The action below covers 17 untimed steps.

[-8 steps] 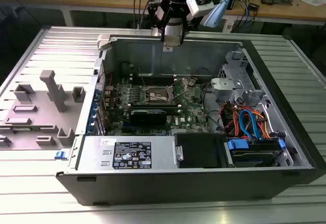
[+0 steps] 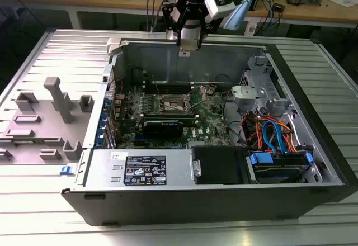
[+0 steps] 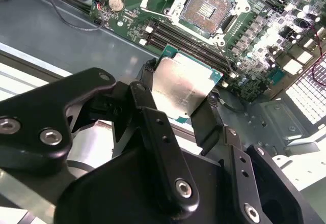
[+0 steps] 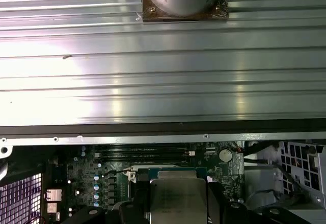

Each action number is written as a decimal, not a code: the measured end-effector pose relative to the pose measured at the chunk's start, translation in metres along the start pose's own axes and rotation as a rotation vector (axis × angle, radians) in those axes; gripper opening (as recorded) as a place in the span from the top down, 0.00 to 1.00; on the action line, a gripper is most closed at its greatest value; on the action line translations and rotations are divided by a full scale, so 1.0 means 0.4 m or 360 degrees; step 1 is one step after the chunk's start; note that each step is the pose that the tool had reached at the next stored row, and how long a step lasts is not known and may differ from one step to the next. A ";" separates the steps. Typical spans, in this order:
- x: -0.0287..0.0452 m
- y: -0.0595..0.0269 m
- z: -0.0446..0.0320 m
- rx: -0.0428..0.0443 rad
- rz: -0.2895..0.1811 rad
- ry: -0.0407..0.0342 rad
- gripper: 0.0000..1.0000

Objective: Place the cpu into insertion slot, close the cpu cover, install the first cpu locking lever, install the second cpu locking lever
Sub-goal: 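Place the cpu into insertion slot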

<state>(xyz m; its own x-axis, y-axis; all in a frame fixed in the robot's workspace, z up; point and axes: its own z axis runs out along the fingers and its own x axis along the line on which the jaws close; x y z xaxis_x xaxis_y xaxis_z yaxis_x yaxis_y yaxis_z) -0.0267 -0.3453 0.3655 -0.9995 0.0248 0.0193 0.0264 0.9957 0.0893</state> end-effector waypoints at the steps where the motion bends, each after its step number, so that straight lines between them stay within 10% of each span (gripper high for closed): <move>1: 0.000 -0.001 0.000 0.0000 0.0000 0.0000 0.46; 17: 0.000 -0.012 0.003 0.0001 0.0016 -0.0001 0.46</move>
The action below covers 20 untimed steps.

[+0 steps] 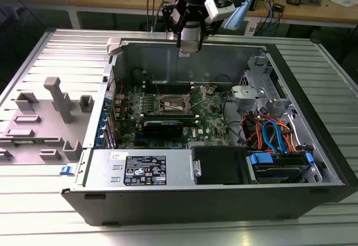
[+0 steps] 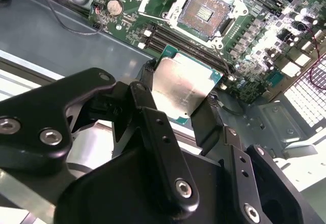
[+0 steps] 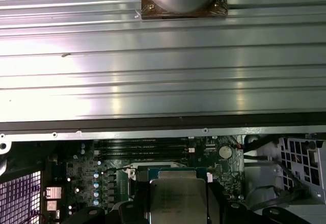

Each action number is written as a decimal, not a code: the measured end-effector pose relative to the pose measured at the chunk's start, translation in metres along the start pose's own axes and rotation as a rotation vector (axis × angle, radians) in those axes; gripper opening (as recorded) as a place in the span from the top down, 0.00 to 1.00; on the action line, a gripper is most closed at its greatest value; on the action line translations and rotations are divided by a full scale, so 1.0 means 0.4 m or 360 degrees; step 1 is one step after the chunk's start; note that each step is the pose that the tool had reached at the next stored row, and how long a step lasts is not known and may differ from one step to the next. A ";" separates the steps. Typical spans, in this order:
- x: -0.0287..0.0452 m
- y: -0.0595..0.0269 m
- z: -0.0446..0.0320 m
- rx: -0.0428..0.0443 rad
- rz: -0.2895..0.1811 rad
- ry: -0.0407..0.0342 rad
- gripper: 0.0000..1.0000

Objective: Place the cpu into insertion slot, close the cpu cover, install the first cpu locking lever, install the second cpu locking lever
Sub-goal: 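Place the cpu into insertion slot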

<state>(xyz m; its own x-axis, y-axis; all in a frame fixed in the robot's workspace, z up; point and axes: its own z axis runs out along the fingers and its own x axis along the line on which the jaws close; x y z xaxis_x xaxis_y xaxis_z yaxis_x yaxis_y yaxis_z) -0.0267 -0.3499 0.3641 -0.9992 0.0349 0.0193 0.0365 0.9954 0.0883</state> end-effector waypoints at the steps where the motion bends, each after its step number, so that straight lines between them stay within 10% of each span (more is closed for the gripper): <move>1: 0.000 0.000 0.000 0.0001 0.0008 -0.0001 0.46; 20: 0.000 -0.001 0.004 0.0001 0.0096 -0.0009 0.46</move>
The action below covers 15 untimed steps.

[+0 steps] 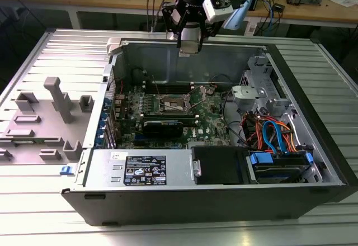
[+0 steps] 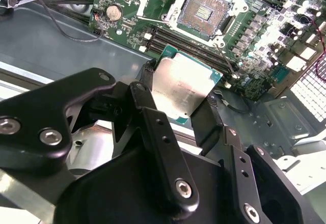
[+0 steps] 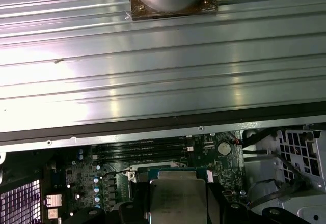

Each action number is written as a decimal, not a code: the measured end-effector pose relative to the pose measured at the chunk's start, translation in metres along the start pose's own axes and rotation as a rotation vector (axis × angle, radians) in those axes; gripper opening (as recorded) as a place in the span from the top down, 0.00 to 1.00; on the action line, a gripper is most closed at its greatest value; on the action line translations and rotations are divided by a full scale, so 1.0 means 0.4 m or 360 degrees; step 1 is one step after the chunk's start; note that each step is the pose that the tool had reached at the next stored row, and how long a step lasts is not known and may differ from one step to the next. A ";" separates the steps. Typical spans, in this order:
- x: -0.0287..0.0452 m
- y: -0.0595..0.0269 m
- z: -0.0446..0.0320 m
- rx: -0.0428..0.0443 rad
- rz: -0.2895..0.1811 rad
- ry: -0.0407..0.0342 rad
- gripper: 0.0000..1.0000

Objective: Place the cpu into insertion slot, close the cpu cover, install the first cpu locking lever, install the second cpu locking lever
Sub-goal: 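Place the cpu into insertion slot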

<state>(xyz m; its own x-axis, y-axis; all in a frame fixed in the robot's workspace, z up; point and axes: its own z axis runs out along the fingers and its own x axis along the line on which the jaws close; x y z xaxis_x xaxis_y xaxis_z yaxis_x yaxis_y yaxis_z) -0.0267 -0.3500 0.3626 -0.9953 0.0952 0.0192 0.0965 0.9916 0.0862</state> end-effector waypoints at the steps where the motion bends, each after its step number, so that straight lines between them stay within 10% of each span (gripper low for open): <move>1: 0.000 0.000 0.000 0.0000 0.0000 0.0000 0.46; 15: 0.000 -0.001 0.001 -0.0001 0.0073 -0.0006 0.46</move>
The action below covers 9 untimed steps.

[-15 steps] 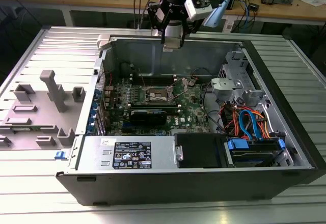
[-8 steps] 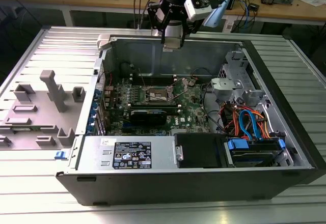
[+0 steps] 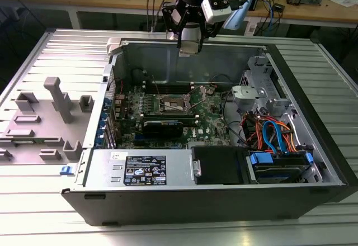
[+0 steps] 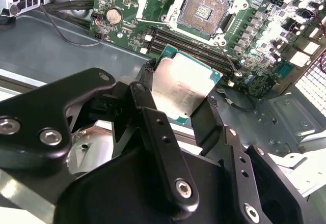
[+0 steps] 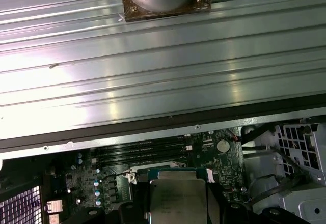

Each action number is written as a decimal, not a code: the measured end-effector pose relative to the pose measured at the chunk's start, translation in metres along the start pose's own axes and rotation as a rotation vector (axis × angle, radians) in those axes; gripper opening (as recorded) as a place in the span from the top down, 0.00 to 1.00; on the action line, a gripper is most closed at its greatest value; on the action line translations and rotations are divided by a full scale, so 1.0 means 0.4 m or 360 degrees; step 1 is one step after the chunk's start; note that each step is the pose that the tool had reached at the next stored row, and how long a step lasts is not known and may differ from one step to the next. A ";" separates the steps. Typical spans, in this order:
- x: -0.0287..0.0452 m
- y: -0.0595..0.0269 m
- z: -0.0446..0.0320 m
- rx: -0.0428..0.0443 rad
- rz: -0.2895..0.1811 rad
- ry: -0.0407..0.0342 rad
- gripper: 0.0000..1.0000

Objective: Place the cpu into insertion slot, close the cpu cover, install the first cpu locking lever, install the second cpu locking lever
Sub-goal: 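Place the cpu into insertion slot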

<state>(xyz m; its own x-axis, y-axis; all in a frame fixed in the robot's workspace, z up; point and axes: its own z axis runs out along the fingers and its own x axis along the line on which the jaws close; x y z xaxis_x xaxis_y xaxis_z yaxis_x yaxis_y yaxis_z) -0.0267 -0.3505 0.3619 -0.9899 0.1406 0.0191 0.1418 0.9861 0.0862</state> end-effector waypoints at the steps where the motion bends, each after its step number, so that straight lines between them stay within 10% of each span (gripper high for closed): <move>1: 0.000 0.000 0.000 0.0000 0.0000 0.0000 0.46; 9: 0.000 -0.001 0.000 0.0000 0.0003 0.0000 0.46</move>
<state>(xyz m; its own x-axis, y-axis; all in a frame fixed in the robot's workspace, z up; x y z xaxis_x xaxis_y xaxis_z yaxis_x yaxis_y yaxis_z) -0.0268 -0.3511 0.3619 -0.9896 0.1423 0.0191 0.1435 0.9859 0.0862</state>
